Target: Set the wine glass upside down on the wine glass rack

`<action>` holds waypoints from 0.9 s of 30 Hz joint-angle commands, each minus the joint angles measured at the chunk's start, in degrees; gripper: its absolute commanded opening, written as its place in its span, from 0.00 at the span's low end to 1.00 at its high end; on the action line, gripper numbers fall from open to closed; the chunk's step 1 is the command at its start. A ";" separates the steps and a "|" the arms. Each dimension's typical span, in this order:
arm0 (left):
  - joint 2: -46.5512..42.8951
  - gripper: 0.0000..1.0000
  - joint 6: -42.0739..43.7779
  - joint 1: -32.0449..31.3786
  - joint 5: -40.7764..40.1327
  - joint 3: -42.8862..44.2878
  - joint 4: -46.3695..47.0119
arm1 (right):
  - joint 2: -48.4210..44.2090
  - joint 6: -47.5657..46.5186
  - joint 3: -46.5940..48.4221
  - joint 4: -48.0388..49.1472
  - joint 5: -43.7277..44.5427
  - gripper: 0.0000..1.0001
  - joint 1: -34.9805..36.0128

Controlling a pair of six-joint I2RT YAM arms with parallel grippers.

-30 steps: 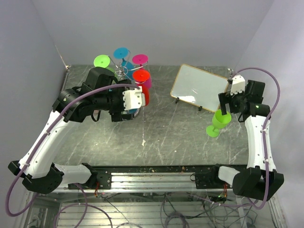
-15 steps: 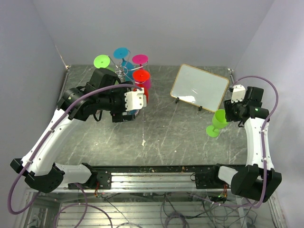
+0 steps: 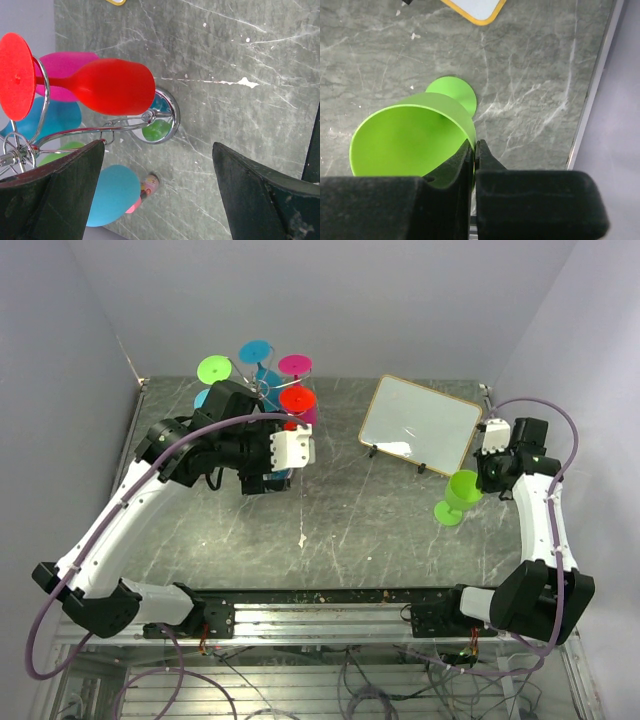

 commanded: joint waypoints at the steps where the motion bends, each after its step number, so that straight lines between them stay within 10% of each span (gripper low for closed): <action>1: 1.05 0.99 -1.51 0.51 -1.35 1.07 2.90 | -0.01 -0.08 3.80 0.99 -1.97 0.00 -0.43; 16: 0.16 0.99 -11.01 2.04 0.33 10.19 4.89 | 6.56 -6.41 25.12 -6.16 -5.86 0.00 13.79; 21: -1.90 0.99 -21.34 9.93 11.83 10.98 12.54 | 8.45 -6.43 31.17 -4.50 -17.80 0.00 15.25; 27: -1.38 0.98 -35.38 14.08 6.40 8.00 25.45 | 8.75 -1.43 33.86 5.86 -32.95 0.00 15.81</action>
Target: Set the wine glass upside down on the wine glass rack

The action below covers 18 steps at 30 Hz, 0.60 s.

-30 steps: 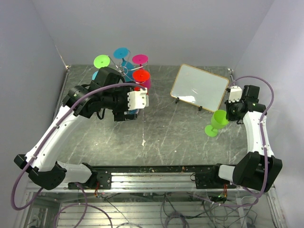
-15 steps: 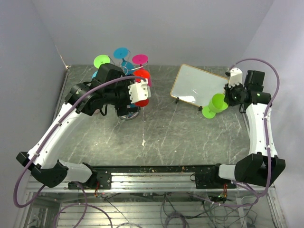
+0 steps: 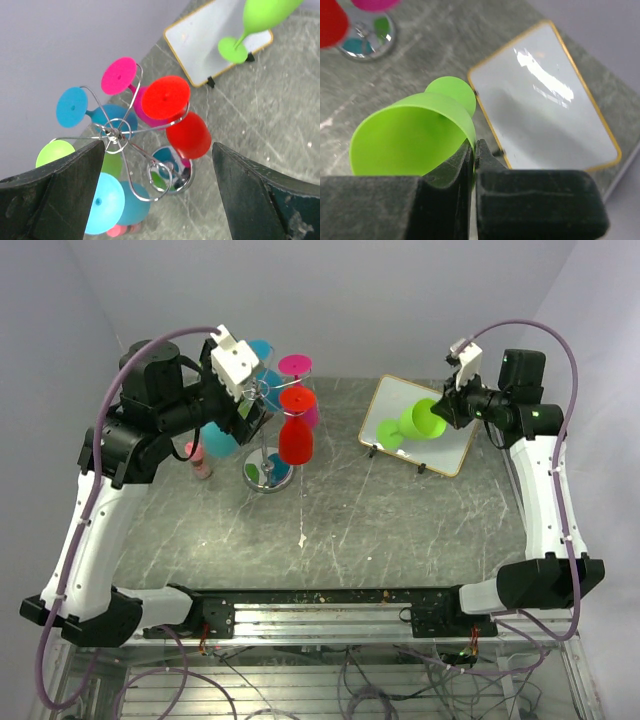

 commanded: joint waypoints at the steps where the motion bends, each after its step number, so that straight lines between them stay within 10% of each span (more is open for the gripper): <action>1: 1.18 0.98 -13.26 1.39 -2.51 -1.67 12.26 | -0.39 5.00 2.64 10.54 -13.28 0.00 0.57; 18: 8.43 0.96 -29.04 1.46 -9.52 3.95 19.41 | 5.97 26.34 21.58 26.08 -21.41 0.00 3.50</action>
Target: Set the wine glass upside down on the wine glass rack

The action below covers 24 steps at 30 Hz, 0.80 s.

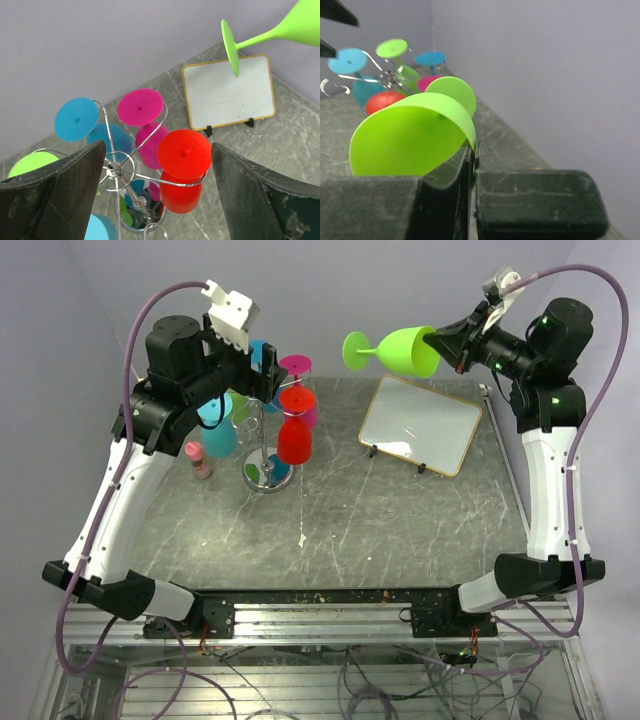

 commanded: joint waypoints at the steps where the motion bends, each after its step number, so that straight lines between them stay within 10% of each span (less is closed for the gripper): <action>1: 1.45 0.96 -7.17 0.54 1.21 3.39 3.19 | 2.65 8.41 3.76 5.58 -5.18 0.00 1.81; 24: 2.20 0.83 -30.07 4.78 15.88 -3.25 10.29 | 5.43 21.25 5.29 13.93 -15.05 0.00 6.15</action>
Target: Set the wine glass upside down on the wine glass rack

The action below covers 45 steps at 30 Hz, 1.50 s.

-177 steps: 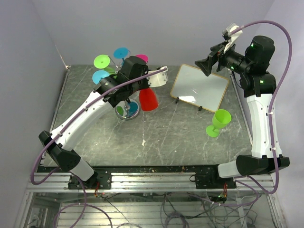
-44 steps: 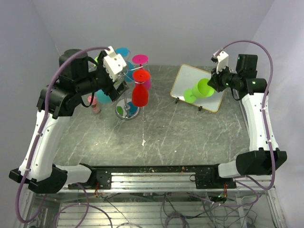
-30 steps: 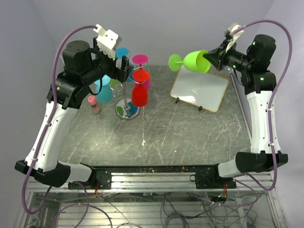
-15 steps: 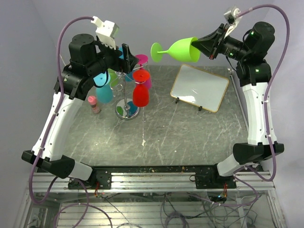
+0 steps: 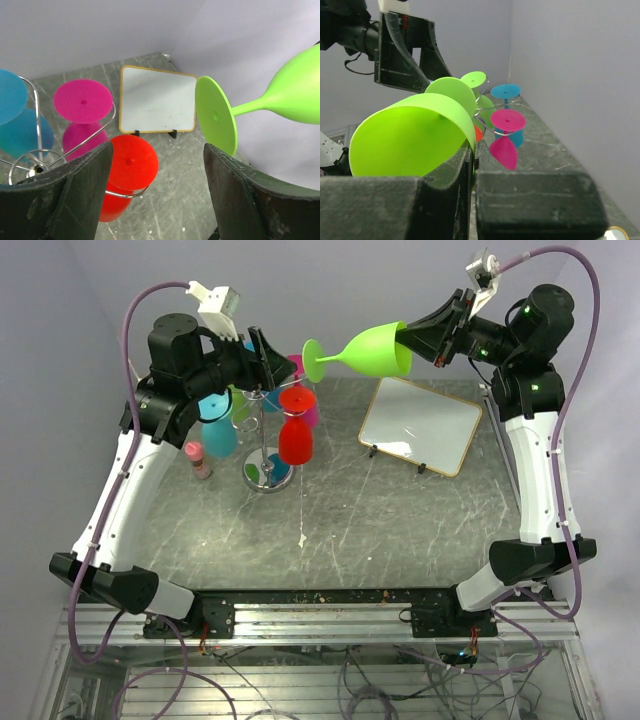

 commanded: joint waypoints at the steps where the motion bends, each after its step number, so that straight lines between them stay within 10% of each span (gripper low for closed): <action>1: 0.33 0.83 -4.14 0.63 4.79 0.26 3.70 | -0.37 2.41 -0.52 3.33 -2.46 0.00 0.43; 16: 1.45 0.83 -5.85 0.72 8.74 1.43 6.49 | 0.57 -7.67 0.98 -5.90 10.02 0.00 6.28; 33: 2.90 0.45 -4.37 0.12 5.08 0.60 3.72 | 2.26 -6.62 1.70 -4.72 9.81 0.00 7.49; 45: 4.29 0.37 -5.95 -0.43 5.92 0.57 4.83 | 1.83 -7.44 2.09 -5.32 9.79 0.00 7.50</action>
